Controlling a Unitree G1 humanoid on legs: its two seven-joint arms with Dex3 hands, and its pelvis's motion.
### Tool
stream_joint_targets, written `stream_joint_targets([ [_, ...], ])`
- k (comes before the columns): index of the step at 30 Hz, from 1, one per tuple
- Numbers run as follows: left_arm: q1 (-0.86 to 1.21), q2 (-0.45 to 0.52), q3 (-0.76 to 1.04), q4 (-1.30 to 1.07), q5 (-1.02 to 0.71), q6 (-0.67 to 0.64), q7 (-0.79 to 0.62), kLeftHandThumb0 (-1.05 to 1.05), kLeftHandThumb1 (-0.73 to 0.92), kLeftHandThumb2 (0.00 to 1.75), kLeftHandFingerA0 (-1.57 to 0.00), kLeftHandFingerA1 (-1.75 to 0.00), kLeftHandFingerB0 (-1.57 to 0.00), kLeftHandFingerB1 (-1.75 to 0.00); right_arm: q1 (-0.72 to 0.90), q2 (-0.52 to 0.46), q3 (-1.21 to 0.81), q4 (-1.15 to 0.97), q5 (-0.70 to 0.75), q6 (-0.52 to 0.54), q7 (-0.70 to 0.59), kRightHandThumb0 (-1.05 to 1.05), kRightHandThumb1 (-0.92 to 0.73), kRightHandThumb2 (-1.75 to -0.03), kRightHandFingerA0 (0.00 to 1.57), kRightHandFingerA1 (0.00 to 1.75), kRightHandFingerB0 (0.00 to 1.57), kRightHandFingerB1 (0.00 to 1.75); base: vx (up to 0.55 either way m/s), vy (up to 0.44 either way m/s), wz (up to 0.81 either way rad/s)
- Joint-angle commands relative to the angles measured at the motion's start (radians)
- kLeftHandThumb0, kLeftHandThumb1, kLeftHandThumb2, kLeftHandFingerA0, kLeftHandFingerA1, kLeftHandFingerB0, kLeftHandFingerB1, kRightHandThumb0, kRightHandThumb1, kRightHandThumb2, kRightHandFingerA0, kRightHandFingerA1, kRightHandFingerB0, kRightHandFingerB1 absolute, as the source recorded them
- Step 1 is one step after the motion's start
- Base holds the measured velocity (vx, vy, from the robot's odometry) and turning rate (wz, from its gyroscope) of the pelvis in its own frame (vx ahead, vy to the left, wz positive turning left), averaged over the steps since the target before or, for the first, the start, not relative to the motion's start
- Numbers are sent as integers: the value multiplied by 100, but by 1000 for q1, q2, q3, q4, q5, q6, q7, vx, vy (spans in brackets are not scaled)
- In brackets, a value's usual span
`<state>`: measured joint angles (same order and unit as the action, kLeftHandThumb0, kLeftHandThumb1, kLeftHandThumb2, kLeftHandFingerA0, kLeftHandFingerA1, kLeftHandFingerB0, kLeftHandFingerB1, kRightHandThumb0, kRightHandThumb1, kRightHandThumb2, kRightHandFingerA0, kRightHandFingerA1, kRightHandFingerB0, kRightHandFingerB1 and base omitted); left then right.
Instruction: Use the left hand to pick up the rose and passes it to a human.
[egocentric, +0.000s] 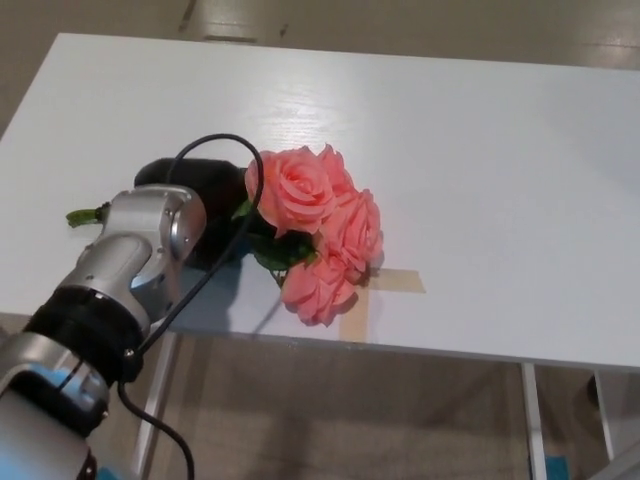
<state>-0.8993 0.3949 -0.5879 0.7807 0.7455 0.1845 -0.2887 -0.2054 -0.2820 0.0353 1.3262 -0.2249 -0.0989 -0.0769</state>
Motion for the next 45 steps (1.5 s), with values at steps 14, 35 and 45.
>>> stream_joint_targets([
  [14, 64, -15, 37, -9, -3, -32, 49, -36, 61, 89, -86, -74, -41, -52, 2, -9, -5, 0, 3, 19, 28, -25, -68, -60, 68, 44, 55, 39, 0, 0, 0],
  [35, 144, -168, 489, -201, -268, -160, 349, -23, 79, 63, -78, -143, -71, -47, 17, -5, -10, 4, 4, 15, 16, -25, -68, -60, 72, 46, 57, 40, 0, 0, 0],
  [45, 131, -200, 564, -232, -372, -165, 346, -20, 80, 64, -79, -128, -77, -96, 15, -10, -4, 4, -2, 15, 20, -25, -68, -60, 72, 46, 55, 39, 0, 0, 0],
])
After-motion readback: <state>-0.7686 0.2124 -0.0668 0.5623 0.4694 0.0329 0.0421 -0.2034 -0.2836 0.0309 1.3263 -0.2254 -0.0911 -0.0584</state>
